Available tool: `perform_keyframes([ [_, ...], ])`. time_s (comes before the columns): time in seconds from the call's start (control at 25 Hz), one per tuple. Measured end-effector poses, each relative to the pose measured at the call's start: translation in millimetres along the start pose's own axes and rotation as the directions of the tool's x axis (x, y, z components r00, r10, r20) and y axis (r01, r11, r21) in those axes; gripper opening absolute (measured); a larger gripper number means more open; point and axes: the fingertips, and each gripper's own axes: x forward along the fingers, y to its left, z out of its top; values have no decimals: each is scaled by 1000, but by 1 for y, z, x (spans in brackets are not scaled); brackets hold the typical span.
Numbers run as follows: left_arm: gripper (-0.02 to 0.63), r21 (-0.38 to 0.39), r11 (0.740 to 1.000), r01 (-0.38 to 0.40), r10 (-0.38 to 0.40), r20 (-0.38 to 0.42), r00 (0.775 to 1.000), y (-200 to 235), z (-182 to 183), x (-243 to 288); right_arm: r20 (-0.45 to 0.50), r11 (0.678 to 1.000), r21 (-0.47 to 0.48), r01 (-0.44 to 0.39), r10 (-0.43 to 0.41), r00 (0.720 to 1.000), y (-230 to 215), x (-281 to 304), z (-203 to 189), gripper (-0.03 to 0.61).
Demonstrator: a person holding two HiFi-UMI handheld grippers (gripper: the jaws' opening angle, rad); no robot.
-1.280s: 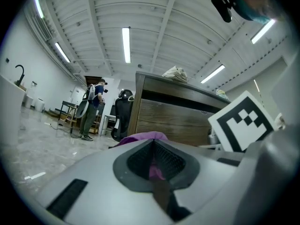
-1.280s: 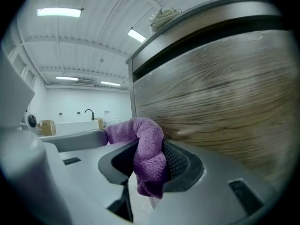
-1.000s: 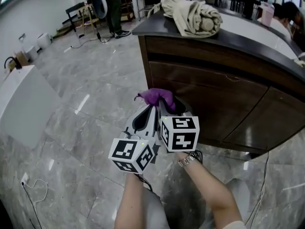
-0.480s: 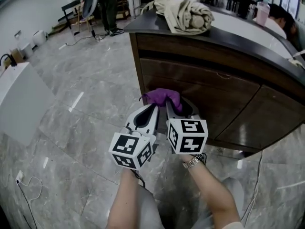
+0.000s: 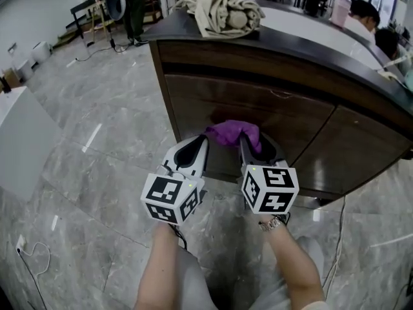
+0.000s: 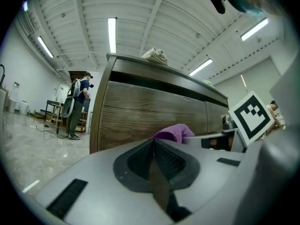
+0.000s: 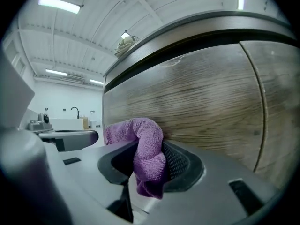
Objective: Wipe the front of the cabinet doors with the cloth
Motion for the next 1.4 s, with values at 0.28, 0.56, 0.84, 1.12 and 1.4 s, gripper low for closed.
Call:
perform_keyframes([
  [0.28, 11, 11, 1000, -10, 10, 4, 1000, -4, 1, 6, 24, 997, -8, 80, -80, 996, -54, -33, 3, 147],
  [0.56, 11, 18, 1000, 2, -2, -5, 1000, -13, -2, 13, 4, 989, 27, 144, -144, 990, -108, -66, -5, 149],
  [0.84, 11, 22, 1000, 3, -3, 2, 1000, -16, 1, 14, 7, 974, 39, 223, -223, 975, -143, -86, -12, 149],
  [1.12, 11, -6, 999, -53, 53, 23, 998, 6, 3, -2, -19, 970, 109, 215, -215, 977, -114, -89, -38, 149],
  [1.4, 11, -57, 987, -147, 150, 54, 987, 44, 7, -22, -109, 994, 88, -61, 70, 992, 26, -22, -80, 149],
])
